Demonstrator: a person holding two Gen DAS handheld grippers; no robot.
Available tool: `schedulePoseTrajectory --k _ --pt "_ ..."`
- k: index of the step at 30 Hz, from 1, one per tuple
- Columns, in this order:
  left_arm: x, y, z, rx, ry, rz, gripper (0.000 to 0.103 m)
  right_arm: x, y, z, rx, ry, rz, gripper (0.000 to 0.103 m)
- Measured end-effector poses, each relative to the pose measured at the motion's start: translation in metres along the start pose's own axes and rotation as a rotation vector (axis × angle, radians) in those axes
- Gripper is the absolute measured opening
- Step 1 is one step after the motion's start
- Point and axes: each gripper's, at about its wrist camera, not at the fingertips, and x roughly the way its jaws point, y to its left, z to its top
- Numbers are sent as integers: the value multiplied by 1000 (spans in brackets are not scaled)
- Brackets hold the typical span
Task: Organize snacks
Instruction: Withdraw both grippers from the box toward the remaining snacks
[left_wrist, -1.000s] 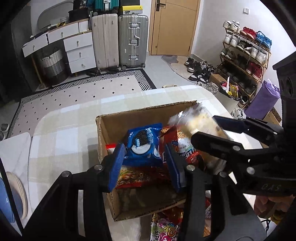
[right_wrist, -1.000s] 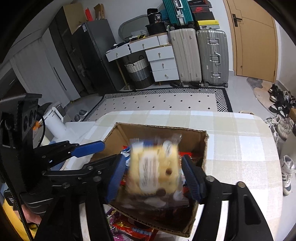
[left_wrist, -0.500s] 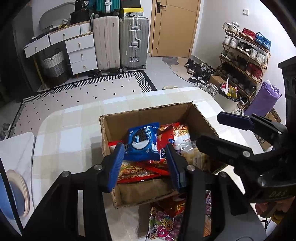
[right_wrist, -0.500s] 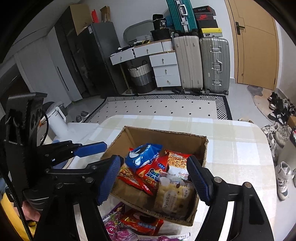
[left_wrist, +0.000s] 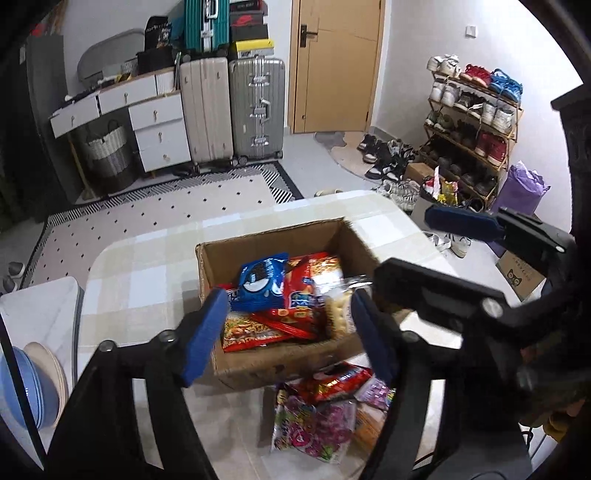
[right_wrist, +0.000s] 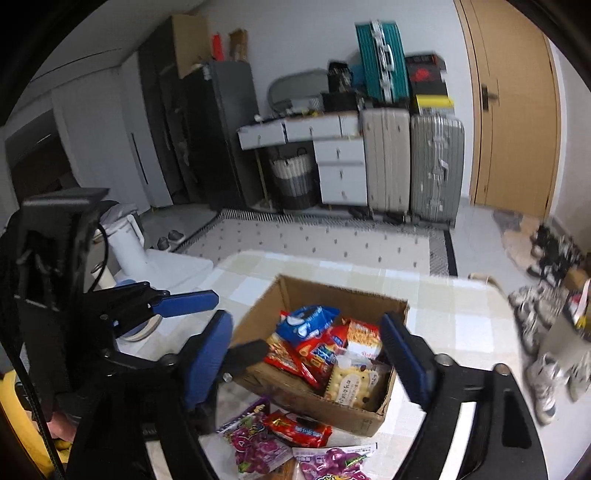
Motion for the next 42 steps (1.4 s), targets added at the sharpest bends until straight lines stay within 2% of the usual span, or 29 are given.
schedulePoseTrajectory --k 4,12,15,17,22,27,32,35,39,42 --pt "-42 -14 -3 13 -46 12 79 -40 18 -3 -53 -69 -14 90" --pt "-128 -33 -21 -31 -142 -1 85 -133 46 -24 -91 -224 -2 99" --pt "-161 -38 -31 -20 -181 50 91 -165 53 -39 -67 -259 17 99" --pt "-185 -40 -38 -21 -215 76 103 -188 56 -53 -31 -284 46 101" --pt "-251 -42 -70 -62 -330 98 103 -230 69 -84 -1 -345 29 102" --pt "-306 -37 -121 -106 -436 142 103 -263 84 -120 -12 -409 -22 102" --pt "-323 -34 -169 -148 -440 161 103 -278 89 -160 -7 -447 -51 102" --pt "-320 -32 -199 -170 -418 182 103 -273 87 -183 -2 -432 -61 102" --pt "-284 -29 -221 -156 -362 203 103 -238 81 -209 14 -321 -77 102" --pt "-250 -25 -231 -178 -295 173 103 -207 73 -225 62 -228 -74 102"
